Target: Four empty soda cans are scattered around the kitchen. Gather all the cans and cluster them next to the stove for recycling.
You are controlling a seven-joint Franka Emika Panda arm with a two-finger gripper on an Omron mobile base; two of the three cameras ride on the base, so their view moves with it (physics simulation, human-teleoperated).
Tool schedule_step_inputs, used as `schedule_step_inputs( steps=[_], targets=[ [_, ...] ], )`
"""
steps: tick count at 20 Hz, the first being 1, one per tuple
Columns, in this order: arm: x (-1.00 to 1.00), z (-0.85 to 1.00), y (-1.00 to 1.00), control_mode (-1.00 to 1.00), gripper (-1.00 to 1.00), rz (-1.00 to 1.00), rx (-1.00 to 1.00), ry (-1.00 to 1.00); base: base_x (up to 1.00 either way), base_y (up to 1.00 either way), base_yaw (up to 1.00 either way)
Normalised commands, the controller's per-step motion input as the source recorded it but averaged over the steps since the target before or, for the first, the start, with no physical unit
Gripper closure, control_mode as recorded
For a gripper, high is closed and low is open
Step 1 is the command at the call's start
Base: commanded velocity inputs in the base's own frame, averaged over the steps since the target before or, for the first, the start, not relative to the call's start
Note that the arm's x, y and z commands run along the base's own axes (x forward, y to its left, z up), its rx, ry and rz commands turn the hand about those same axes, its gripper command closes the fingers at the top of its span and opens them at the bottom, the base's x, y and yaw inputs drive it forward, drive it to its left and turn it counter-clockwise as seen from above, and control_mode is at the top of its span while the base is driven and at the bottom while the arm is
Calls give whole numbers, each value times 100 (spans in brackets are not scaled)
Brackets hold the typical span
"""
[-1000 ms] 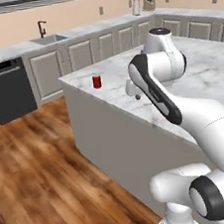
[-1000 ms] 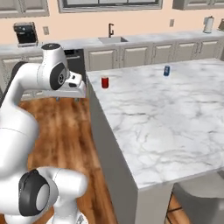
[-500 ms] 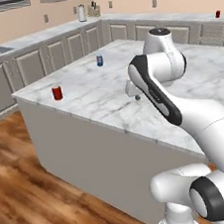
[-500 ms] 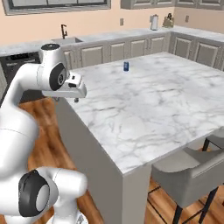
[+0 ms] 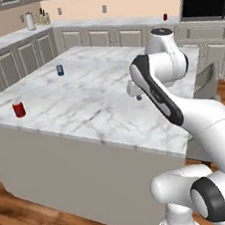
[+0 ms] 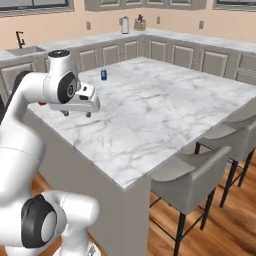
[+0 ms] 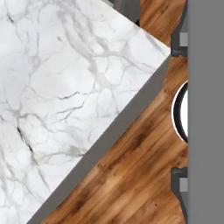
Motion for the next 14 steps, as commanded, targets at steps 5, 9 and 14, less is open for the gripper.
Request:
schedule_step_inputs(
  steps=[5,9,14],
  targets=[
    [0,0,0,100,-100,0,0,0,16,58,-24],
    [0,0,0,100,-100,0,0,0,12,81,-14],
    [0,0,0,100,-100,0,0,0,12,86,-12]
  ],
)
